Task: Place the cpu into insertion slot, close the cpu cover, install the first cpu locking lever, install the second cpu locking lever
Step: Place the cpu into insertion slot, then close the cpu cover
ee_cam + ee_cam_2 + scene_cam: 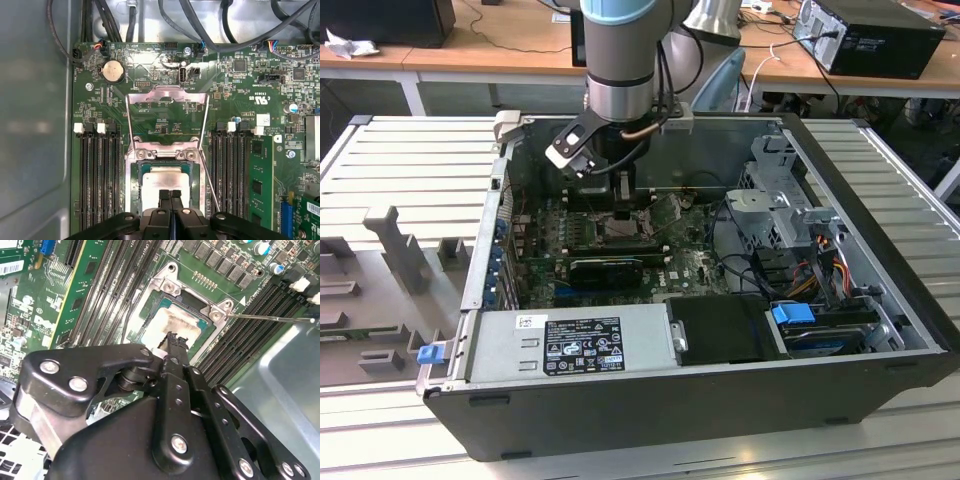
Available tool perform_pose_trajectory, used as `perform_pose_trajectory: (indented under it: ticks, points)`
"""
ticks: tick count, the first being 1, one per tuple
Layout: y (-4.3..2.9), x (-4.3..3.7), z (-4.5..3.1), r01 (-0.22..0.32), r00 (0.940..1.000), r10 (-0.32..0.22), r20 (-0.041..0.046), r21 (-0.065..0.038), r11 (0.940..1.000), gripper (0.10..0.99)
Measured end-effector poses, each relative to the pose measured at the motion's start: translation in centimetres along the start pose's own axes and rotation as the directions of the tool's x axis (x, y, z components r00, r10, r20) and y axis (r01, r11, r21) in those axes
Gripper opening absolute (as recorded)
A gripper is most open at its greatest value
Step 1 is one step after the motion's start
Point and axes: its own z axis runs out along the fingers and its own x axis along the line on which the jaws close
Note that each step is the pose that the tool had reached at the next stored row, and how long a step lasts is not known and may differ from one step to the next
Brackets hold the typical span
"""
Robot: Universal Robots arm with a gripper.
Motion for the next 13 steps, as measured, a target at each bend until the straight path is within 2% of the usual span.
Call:
perform_pose_trajectory:
  ticks: [4, 7, 13]
  points:
    - [0.05, -0.01, -0.21, 0.000, 1.0000, 0.000, -0.0001, 0.000, 1.0000, 0.106]
    - [1.10, -0.01, -0.17, 0.000, 1.0000, 0.000, 0.0000, 0.001, 1.0000, 0.106]
    - [1.16, -0.01, -0.61, 0.000, 1.0000, 0.000, 0.0001, 0.001, 1.0000, 0.106]
